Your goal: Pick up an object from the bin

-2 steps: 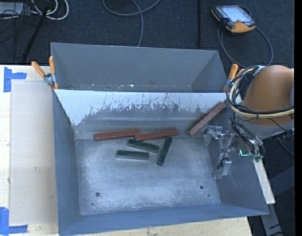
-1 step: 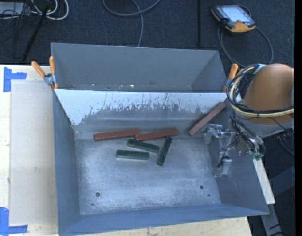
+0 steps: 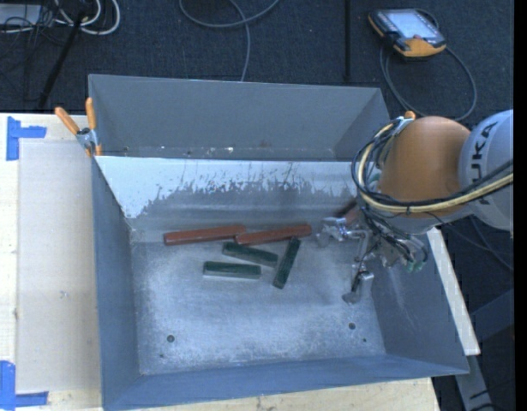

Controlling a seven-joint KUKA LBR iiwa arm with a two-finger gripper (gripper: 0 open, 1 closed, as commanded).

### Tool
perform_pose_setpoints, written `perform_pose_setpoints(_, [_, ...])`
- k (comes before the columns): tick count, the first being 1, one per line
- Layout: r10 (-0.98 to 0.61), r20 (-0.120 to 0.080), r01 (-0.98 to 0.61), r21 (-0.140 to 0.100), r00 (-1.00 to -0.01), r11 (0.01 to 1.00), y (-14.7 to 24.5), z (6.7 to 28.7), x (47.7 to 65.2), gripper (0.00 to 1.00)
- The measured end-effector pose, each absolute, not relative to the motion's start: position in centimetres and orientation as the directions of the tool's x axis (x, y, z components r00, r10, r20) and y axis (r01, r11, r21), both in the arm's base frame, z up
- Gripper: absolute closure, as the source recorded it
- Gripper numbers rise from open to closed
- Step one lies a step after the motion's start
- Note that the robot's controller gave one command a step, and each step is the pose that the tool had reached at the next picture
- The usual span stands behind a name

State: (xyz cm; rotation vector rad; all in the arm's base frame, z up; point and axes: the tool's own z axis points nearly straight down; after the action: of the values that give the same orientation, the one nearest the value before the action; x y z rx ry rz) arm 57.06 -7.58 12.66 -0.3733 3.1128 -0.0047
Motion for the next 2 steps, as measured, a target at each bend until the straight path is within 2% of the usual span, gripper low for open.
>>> perform_pose_setpoints(1, [-0.417, 0.008, -0.417, 0.008, -0.909, 0.909, -4.8, 8.8, 58.8, 0.0])
perform_pose_setpoints(2, [-0.457, -0.002, -0.457, 0.0, -0.89, 0.89, -0.8, 11.7, 61.2, 0.0])
